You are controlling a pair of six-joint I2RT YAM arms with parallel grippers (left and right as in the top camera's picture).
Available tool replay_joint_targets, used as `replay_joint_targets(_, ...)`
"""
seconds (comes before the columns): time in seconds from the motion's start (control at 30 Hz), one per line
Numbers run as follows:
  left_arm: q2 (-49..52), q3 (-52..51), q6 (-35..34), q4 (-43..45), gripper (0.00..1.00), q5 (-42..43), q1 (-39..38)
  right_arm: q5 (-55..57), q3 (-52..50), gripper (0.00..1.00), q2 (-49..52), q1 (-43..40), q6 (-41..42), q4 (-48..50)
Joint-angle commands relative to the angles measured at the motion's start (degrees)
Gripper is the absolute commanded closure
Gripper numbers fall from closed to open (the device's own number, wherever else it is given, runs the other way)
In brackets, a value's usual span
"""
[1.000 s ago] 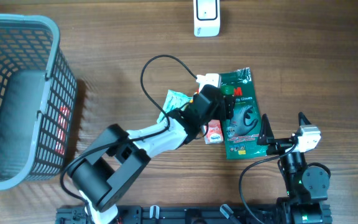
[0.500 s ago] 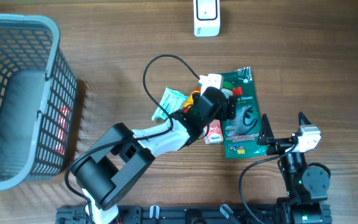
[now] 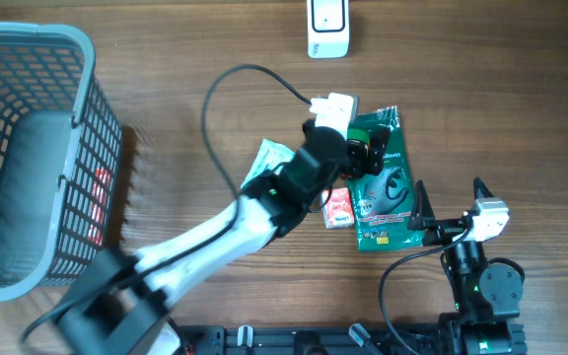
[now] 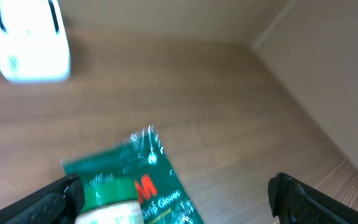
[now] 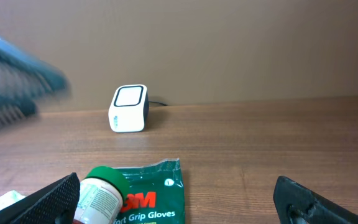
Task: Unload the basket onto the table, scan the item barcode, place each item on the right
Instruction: 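Carry the jar onto the glove pack beside the bottle and release, then return the left gripper to the basket and grasp the red Nescafe stick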
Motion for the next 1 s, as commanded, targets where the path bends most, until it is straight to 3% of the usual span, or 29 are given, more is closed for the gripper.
replay_joint_targets(0.0, -11.3, 0.8, 7.4, -3.1, 0.00, -11.0, 2.7, -0.5, 0.0, 0.00, -0.4, 0.1, -0.5, 0.2)
replay_joint_targets(0.1, -19.9, 1.1, 11.5, -4.7, 0.00, -16.8, 7.1, -0.5, 0.0, 0.00, -0.4, 0.1, -0.5, 0.2)
replay_joint_targets(0.2, -27.1, 4.0, 13.2, -8.8, 0.00, -17.6, 13.4, -0.5, 0.0, 0.00, -0.4, 0.1, -0.5, 0.2)
replay_joint_targets(0.43, -34.2, 17.4, 12.4, -24.7, 0.00, -17.6, 36.3, -0.5, 0.0, 0.01, -0.4, 0.1, -0.5, 0.2)
replay_joint_targets(0.5, -33.6, 21.5, 8.5, -30.3, 0.00, -17.6, 44.9, -0.5, 0.0, 0.00, -0.4, 0.1, -0.5, 0.2)
replay_joint_targets(0.6, -32.0, 24.4, 1.2, -36.1, 0.00, -15.5, 55.8, -0.5, 0.0, 0.00, -0.4, 0.1, -0.5, 0.2)
replay_joint_targets(0.7, -29.3, 24.7, -8.4, -41.6, 0.00, -6.8, 67.2, -0.5, 0.0, 0.00, -0.4, 0.1, -0.5, 0.2)
replay_joint_targets(0.87, -21.7, 24.7, -33.9, -51.1, 0.00, 9.0, 81.6, -0.5, 0.0, 0.00, -0.4, 0.1, -0.5, 0.2)
replay_joint_targets(0.97, -16.7, 24.7, -49.2, -55.9, 0.00, 12.8, 87.0, -0.5, 0.0, 0.00, -0.4, 0.1, -0.5, 0.2)
